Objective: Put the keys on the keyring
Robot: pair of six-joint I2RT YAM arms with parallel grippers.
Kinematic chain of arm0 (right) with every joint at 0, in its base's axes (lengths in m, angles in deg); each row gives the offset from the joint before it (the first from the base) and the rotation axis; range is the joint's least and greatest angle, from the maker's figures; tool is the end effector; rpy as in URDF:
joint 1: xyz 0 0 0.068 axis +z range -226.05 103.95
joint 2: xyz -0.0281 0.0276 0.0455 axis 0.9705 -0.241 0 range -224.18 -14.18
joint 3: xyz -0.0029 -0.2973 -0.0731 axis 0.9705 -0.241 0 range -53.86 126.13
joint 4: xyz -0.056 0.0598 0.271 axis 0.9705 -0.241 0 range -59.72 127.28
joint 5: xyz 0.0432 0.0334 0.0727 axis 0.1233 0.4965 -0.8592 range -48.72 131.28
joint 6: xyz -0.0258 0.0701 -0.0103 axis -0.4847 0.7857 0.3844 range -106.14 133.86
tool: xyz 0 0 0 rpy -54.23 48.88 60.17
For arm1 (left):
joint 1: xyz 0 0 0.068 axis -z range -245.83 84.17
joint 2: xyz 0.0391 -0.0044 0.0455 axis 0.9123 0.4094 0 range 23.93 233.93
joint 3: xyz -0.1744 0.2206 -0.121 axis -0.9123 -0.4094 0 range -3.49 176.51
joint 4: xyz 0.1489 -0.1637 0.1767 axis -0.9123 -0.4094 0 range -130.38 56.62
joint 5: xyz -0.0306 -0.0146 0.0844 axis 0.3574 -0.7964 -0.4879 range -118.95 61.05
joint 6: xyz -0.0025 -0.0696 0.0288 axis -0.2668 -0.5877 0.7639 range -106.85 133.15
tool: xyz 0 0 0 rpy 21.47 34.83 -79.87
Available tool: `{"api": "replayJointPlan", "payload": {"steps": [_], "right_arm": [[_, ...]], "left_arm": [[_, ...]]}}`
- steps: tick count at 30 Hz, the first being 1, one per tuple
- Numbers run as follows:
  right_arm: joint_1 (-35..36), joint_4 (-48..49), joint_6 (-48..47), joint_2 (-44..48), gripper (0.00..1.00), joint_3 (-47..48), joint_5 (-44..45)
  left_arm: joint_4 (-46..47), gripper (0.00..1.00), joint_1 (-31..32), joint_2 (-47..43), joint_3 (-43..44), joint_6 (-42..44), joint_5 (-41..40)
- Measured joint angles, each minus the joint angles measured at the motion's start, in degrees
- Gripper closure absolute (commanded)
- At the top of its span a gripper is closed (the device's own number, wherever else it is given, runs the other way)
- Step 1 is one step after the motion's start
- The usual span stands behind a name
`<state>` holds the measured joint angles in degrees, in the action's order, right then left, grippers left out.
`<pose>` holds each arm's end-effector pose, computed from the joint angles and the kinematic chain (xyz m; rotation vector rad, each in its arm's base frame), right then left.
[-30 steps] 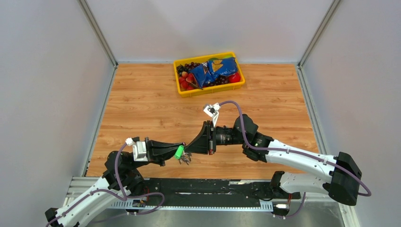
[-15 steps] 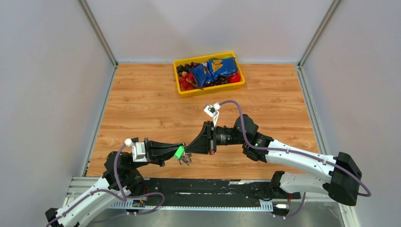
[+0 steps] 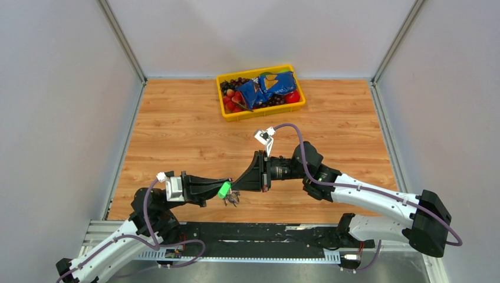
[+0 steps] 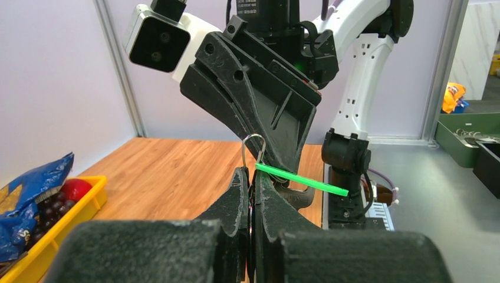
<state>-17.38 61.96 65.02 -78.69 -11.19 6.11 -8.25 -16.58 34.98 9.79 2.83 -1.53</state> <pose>0.1188 0.2655 0.3452 -0.7206 1.7676 1.8877 0.0487 -0.1014 0.3010 0.8130 0.9250 -1.1753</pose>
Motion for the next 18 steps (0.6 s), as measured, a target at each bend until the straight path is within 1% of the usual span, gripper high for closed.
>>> {"api": "replayJointPlan", "payload": {"steps": [13,18], "right_arm": [[-1.53,-0.04,1.11,0.22,1.00,0.00,-0.70],[-2.91,0.00,1.31,0.48,1.00,0.00,-0.24]], "left_arm": [[0.68,0.99,-0.33,0.76,0.00,-0.02,0.15],[1.84,0.99,-0.31,1.25,0.00,-0.28,1.66]]}}
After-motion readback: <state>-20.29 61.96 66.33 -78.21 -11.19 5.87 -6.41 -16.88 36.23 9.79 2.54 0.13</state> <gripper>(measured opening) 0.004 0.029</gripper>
